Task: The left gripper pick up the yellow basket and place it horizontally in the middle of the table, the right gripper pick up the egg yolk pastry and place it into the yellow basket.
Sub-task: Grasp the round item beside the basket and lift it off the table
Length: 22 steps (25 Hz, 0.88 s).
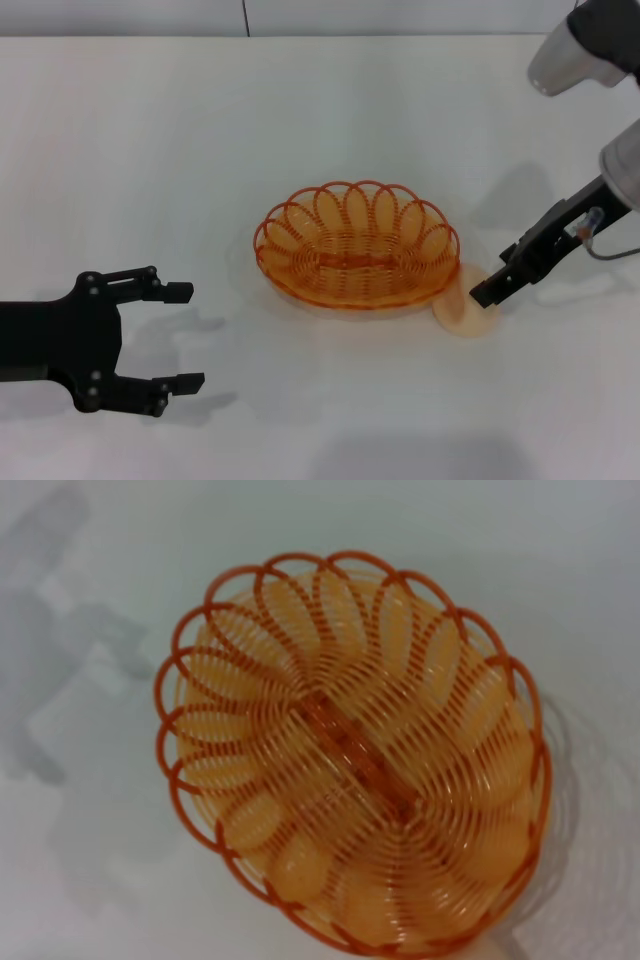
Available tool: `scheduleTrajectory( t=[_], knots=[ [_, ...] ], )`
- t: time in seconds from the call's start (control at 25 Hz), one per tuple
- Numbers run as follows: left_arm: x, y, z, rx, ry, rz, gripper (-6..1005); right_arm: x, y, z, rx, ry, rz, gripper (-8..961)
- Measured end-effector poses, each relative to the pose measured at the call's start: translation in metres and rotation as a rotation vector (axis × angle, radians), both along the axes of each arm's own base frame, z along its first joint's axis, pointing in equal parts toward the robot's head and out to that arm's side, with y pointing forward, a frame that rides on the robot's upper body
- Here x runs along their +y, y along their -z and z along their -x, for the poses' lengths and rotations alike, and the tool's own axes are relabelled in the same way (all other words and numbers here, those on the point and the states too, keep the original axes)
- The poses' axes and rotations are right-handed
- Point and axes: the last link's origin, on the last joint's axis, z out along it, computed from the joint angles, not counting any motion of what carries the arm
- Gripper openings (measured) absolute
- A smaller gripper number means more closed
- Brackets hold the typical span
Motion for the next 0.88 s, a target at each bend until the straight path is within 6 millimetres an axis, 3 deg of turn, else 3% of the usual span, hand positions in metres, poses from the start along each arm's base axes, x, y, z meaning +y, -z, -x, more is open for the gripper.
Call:
scheduleTrajectory(
  t=[0.32,0.88],
  knots=[
    [0.001,0.0,0.002,0.004,-0.003,-0.014,881,0.0,0.01,-0.006,-0.047,-0.001,0.018,722],
    [0.001,0.001,0.003,0.008,-0.012,-0.025,880,-0.002,0.017,0.003,0.006,0.009,0.027,694]
  ],
)
